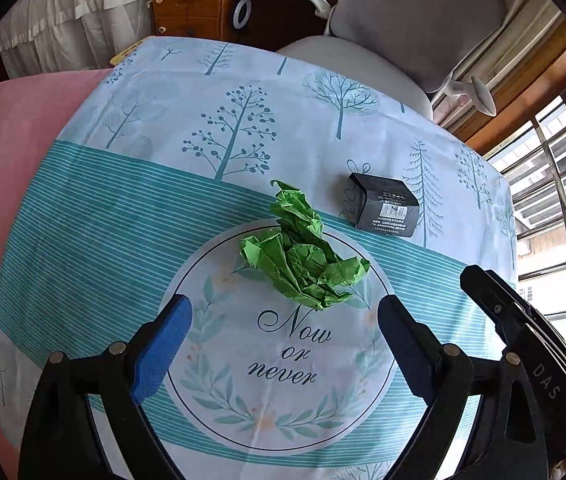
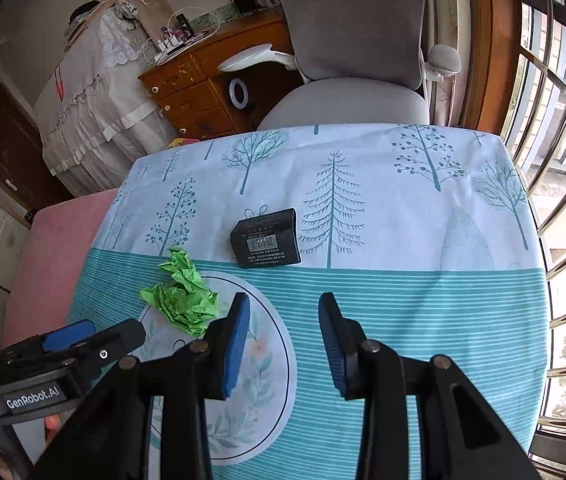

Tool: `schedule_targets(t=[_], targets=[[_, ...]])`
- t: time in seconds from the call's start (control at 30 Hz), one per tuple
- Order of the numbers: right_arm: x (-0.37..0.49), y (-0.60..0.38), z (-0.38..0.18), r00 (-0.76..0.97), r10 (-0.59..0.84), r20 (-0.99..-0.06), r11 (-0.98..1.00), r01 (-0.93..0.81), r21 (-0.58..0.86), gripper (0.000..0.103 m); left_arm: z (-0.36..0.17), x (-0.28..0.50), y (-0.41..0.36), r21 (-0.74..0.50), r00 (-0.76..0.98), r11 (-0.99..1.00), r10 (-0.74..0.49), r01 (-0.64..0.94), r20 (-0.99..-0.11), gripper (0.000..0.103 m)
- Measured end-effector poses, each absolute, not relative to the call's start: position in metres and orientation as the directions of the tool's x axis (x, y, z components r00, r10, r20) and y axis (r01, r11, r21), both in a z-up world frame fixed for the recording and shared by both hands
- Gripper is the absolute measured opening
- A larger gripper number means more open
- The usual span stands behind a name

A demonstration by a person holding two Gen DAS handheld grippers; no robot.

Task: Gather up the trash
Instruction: 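Grasp the green crumpled paper with the left tool while the right tool grasps the black box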

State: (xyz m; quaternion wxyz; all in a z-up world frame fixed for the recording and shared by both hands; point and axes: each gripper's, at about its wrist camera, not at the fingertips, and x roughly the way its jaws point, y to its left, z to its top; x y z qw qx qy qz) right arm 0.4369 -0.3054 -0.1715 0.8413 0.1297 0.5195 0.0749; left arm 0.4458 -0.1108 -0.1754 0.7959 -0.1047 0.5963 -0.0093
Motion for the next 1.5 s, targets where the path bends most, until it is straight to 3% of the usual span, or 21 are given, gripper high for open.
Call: schedule_targets(t=[0.13, 0.23, 0.3, 0.33, 0.37, 0.47, 0.63, 0.83, 0.87, 0.9, 1.5], targets=[[0.457, -0.307, -0.189, 0.427, 0.286, -0.858, 0.949, -0.001, 0.316, 0.036, -0.204, 0.466, -0.113, -0.186, 0.251, 0.961, -0.132, -0.203, -0.959, 0.092], [0.466, -0.303, -0.196, 0.415, 0.307, -0.856, 0.944, -0.022, 0.328, 0.037, -0.220, 0.476, -0.113, -0.217, 0.221, 0.947, -0.165, -0.235, -0.961, 0.075], [0.471, -0.298, -0.200, 0.409, 0.313, -0.857, 0.944, -0.036, 0.327, 0.047, -0.226, 0.479, -0.113, -0.223, 0.208, 0.947, -0.175, -0.231, -0.962, 0.050], [0.473, -0.295, -0.201, 0.410, 0.313, -0.857, 0.945, -0.045, 0.324, 0.059, -0.224, 0.478, -0.115, -0.196, 0.223, 0.956, -0.147, -0.217, -0.964, 0.043], [0.475, -0.292, -0.202, 0.412, 0.314, -0.855, 0.945, -0.052, 0.322, 0.065, -0.225, 0.479, -0.117, -0.184, 0.219, 0.963, -0.139, -0.199, -0.966, 0.040], [0.483, -0.282, -0.206, 0.404, 0.325, -0.855, 0.942, -0.064, 0.328, 0.066, -0.221, 0.471, -0.110, -0.166, 0.239, 0.967, -0.117, -0.195, -0.964, 0.035], [0.495, -0.259, -0.216, 0.411, 0.273, -0.870, 0.961, -0.086, 0.261, 0.070, -0.212, 0.465, -0.086, -0.124, 0.266, 0.967, -0.062, -0.221, -0.962, 0.034], [0.508, -0.235, -0.234, 0.408, 0.108, -0.906, 0.993, -0.079, 0.083, 0.069, -0.199, 0.459, -0.062, -0.090, 0.296, 0.964, -0.013, -0.249, -0.955, 0.034], [0.508, -0.233, -0.234, 0.418, 0.086, -0.904, 0.995, -0.078, 0.058, 0.061, -0.196, 0.457, -0.059, -0.085, 0.302, 0.965, -0.007, -0.249, -0.953, 0.034], [0.507, -0.232, -0.233, 0.421, 0.072, -0.904, 0.996, -0.078, 0.043, 0.060, -0.193, 0.455, -0.058, -0.080, 0.309, 0.966, 0.001, -0.247, -0.951, 0.034], [0.392, -0.221, -0.146, 0.505, 0.180, -0.844, 0.983, -0.064, 0.171, 0.059, -0.112, 0.363, -0.052, -0.021, 0.426, 0.996, 0.017, -0.085, -0.905, 0.034]])
